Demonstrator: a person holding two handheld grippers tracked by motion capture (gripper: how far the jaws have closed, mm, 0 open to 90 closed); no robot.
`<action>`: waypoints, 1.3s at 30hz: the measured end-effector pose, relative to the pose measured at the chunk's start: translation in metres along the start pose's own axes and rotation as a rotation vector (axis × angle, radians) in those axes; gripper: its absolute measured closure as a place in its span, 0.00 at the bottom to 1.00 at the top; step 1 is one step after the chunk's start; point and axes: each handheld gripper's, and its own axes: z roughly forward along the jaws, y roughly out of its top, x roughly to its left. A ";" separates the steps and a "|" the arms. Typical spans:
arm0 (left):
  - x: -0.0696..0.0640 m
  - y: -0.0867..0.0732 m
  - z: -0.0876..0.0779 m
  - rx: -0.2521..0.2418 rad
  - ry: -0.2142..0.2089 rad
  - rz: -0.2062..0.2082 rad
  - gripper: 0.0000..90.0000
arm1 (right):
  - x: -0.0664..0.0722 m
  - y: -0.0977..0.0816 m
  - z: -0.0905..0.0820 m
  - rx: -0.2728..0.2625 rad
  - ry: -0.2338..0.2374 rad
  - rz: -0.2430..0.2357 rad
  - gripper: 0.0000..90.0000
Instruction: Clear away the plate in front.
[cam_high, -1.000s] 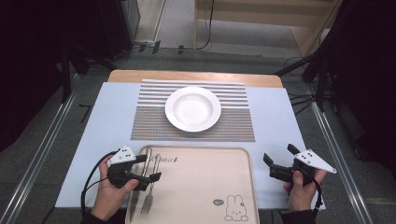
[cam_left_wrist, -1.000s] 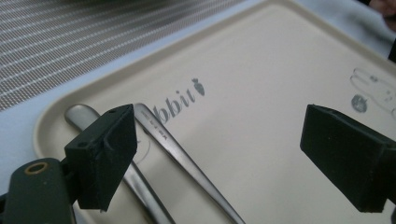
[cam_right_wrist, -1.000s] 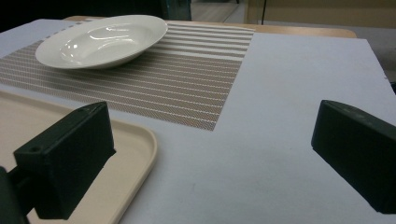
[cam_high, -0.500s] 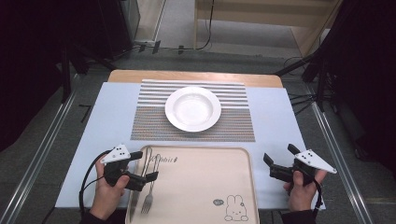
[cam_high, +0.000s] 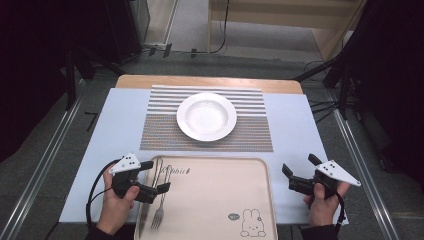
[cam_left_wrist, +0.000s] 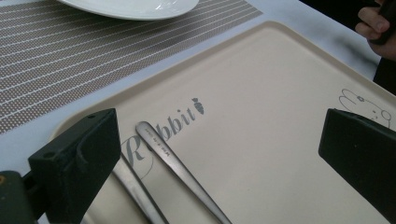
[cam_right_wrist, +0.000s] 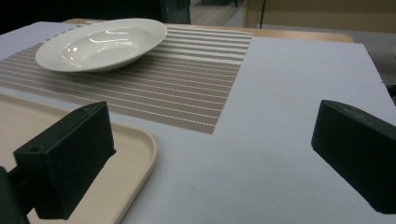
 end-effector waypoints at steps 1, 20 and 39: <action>0.000 0.001 0.001 0.001 -0.001 0.003 0.00 | 0.000 0.000 0.000 -0.002 0.000 -0.002 0.00; 0.009 0.022 -0.003 -0.028 -0.011 -0.016 0.00 | 0.009 0.003 -0.001 0.010 0.011 -0.036 0.00; 0.027 0.053 0.010 -0.040 -0.005 -0.039 0.00 | 0.010 0.002 -0.001 -0.005 0.023 -0.051 0.00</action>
